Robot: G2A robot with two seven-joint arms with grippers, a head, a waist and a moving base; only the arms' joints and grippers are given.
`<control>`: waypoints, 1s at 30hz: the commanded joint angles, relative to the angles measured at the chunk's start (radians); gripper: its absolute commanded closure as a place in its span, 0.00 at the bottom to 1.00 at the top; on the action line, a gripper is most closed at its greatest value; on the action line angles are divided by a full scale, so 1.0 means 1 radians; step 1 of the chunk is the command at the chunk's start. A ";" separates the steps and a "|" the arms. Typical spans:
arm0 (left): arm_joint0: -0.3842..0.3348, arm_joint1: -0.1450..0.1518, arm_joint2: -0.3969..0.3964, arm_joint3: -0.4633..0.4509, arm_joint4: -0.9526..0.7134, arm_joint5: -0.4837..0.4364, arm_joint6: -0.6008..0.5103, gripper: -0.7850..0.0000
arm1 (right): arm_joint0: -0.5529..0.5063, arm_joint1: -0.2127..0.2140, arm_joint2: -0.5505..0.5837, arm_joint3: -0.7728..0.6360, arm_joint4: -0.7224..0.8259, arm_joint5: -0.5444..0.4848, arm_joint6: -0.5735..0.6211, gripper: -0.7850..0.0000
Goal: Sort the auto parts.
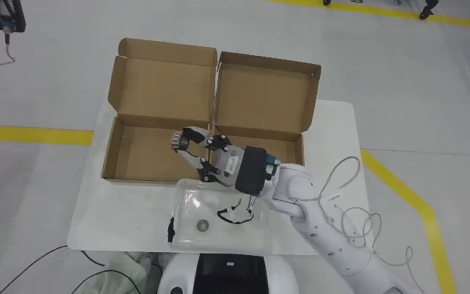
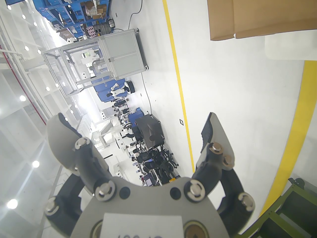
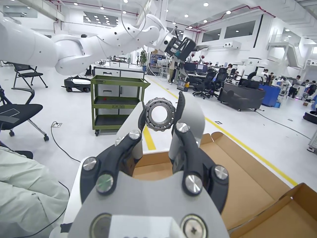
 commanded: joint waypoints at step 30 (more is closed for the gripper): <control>0.000 0.000 0.000 0.000 0.000 0.000 0.000 0.00 | 0.274 -0.174 -0.269 0.539 0.035 0.233 0.519 1.00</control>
